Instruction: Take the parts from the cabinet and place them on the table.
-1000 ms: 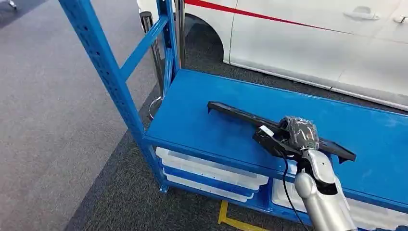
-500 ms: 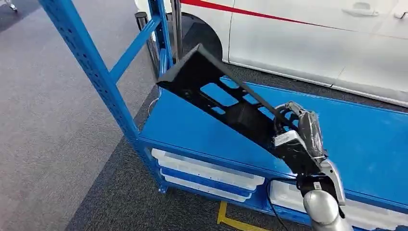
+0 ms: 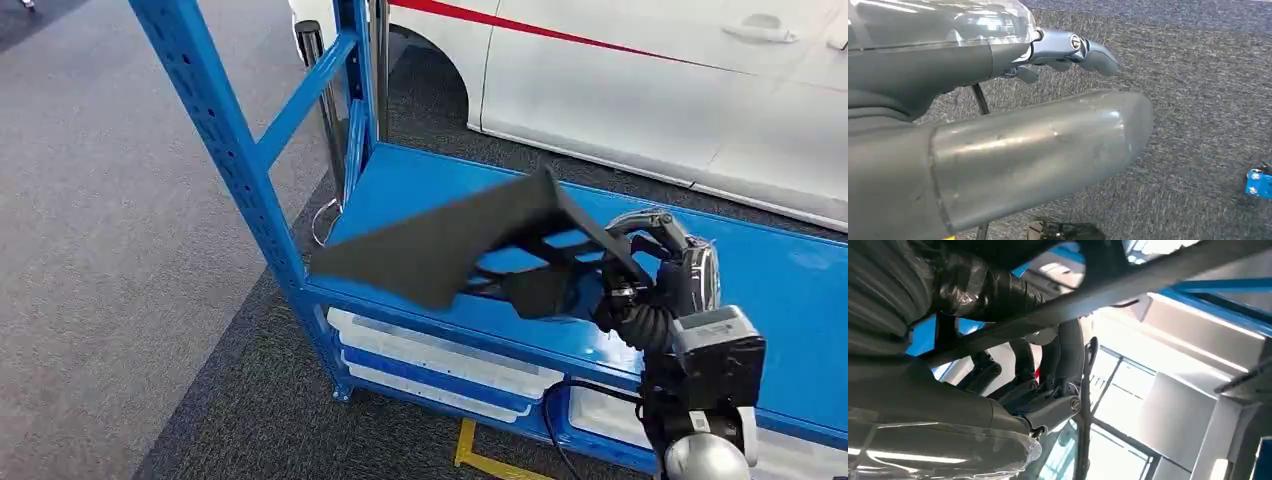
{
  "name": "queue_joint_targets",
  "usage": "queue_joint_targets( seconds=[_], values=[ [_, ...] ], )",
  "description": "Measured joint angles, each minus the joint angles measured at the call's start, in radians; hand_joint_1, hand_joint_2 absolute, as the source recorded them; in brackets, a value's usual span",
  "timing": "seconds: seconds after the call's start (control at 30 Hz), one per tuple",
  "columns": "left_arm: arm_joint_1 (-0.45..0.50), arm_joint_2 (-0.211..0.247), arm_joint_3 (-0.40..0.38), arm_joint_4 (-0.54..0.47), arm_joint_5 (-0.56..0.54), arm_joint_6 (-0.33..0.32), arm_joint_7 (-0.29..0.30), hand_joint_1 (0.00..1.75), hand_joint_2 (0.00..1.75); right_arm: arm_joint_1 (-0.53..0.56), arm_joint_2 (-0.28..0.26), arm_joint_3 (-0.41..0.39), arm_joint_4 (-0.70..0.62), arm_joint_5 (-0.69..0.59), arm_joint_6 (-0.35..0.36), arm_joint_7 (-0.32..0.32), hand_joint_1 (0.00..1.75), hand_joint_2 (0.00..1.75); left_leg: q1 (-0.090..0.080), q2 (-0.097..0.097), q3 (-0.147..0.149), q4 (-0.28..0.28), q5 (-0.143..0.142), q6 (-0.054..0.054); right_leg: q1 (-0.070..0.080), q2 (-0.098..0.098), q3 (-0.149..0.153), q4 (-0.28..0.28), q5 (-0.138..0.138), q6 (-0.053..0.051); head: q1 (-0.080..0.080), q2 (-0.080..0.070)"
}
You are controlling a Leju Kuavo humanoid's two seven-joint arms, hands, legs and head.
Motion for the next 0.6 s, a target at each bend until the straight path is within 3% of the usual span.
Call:
queue_joint_targets(
  seconds=[0.13, 0.17, 0.2, 0.3, 0.33, 0.37, 0.4, 0.47, 0.5, 0.53, 0.6],
  values=[
    [0.000, 0.000, 0.000, 0.005, 0.001, 0.000, -0.005, 0.00, 0.00, 0.040, 0.000, -0.011, -0.011, -0.082, -0.006, -0.016, 1.75, 1.75, 0.003, 0.001, 0.000, -0.006, 0.002, -0.020, 0.007, 0.004, -0.004, -0.016, 0.007, -0.007, 0.001, 0.000],
    [-0.001, 0.001, 0.000, 0.005, 0.001, 0.001, -0.006, 0.00, 0.00, 0.050, 0.000, -0.012, -0.015, -0.112, -0.005, -0.013, 1.75, 1.75, 0.000, 0.002, -0.003, 0.001, -0.008, -0.027, -0.010, 0.001, 0.007, -0.035, 0.016, -0.015, 0.000, 0.000],
    [0.000, 0.001, 0.000, 0.005, 0.001, 0.001, -0.007, 0.00, 0.00, 0.057, 0.001, -0.014, -0.020, -0.148, -0.004, -0.007, 1.75, 1.75, 0.001, 0.002, -0.008, 0.026, -0.028, -0.031, -0.008, 0.000, 0.012, -0.042, 0.018, -0.019, 0.000, 0.000],
    [-0.001, 0.001, 0.000, 0.006, 0.001, 0.000, -0.007, 0.00, 0.00, 0.077, 0.006, -0.015, -0.022, -0.191, -0.002, 0.003, 1.75, 1.75, 0.006, 0.002, -0.108, 0.242, -0.138, -0.039, -0.007, -0.002, 0.012, -0.041, 0.016, -0.025, 0.000, 0.000],
    [0.000, 0.001, 0.000, 0.006, 0.001, 0.000, -0.007, 0.00, 0.00, 0.082, 0.006, -0.015, -0.022, -0.194, -0.002, 0.005, 1.75, 1.75, 0.006, 0.002, -0.133, 0.293, -0.150, -0.042, -0.007, -0.002, 0.012, -0.039, 0.016, -0.025, 0.000, 0.000],
    [0.000, 0.001, 0.000, 0.006, 0.001, 0.000, -0.007, 0.00, 0.00, 0.086, 0.008, -0.015, -0.022, -0.194, -0.002, 0.005, 1.75, 1.75, 0.007, 0.002, -0.135, 0.295, -0.135, -0.044, -0.007, -0.002, 0.012, -0.038, 0.015, -0.025, 0.000, 0.000],
    [0.000, 0.002, 0.000, 0.006, 0.001, 0.000, -0.007, 0.00, 0.00, 0.089, 0.009, -0.015, -0.022, -0.196, 0.000, 0.006, 1.75, 1.75, 0.007, 0.002, -0.115, 0.251, -0.101, -0.044, -0.007, -0.001, 0.012, -0.036, 0.014, -0.024, 0.000, 0.000],
    [-0.001, 0.003, 0.000, 0.006, 0.001, 0.000, -0.007, 0.00, 0.00, 0.090, 0.009, -0.016, -0.023, -0.197, 0.000, 0.006, 1.75, 1.75, 0.008, 0.002, -0.025, 0.070, -0.009, -0.040, -0.009, 0.002, 0.013, -0.026, 0.008, -0.017, 0.000, 0.000],
    [-0.001, 0.004, 0.000, 0.006, 0.001, 0.000, -0.007, 0.00, 0.00, 0.091, 0.009, -0.017, -0.026, -0.197, 0.000, 0.006, 1.75, 1.75, 0.007, 0.002, 0.002, 0.006, -0.009, -0.035, -0.008, 0.002, 0.011, -0.019, 0.003, -0.011, 0.000, 0.000],
    [-0.003, 0.003, 0.000, 0.006, 0.001, -0.001, -0.007, 0.00, 0.00, 0.091, 0.009, -0.019, -0.028, -0.198, -0.001, 0.007, 1.75, 1.75, 0.001, 0.001, 0.004, 0.003, -0.009, -0.029, -0.001, 0.003, 0.006, -0.009, -0.001, -0.005, 0.000, 0.000],
    [-0.002, 0.003, 0.000, 0.006, 0.002, -0.003, -0.007, 0.00, 0.00, 0.093, 0.009, -0.020, -0.030, -0.199, -0.002, 0.007, 1.75, 1.75, 0.000, 0.000, 0.001, 0.007, -0.008, -0.020, -0.003, 0.004, 0.005, -0.012, 0.001, 0.003, 0.000, 0.000]
  ],
)
